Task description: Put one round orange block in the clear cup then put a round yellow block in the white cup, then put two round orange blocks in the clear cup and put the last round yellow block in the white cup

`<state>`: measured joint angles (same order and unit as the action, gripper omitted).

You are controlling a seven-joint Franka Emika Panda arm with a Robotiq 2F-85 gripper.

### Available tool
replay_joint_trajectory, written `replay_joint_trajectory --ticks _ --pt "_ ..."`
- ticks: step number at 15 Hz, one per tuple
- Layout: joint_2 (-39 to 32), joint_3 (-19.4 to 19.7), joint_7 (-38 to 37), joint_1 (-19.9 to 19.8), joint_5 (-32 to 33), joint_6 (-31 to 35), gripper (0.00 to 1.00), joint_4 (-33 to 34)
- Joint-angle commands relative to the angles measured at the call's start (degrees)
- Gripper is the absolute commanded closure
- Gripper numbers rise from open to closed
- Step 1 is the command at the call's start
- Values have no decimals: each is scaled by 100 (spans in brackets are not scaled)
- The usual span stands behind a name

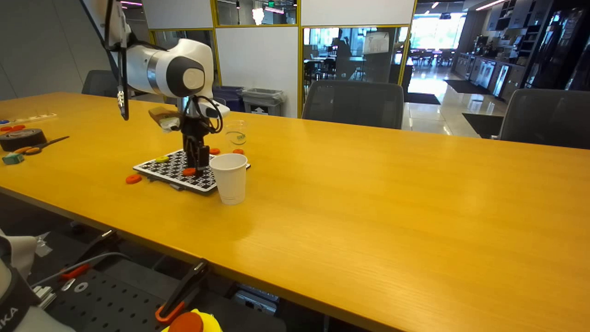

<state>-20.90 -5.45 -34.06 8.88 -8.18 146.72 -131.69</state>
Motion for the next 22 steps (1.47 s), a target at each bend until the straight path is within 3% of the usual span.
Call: replay_joint_trajectory --ticks 1,4,12,17,22 --pt "183 35 -6 133 -165 -37 63 -126" --pt "319 5 -40 191 -150 -60 80 -256" --pt "693 70 -52 262 -25 -301 77 -236" --pt "763 243 151 15 -26 -727 77 434" --pt "356 354 385 -199 -37 -1410 77 1620"
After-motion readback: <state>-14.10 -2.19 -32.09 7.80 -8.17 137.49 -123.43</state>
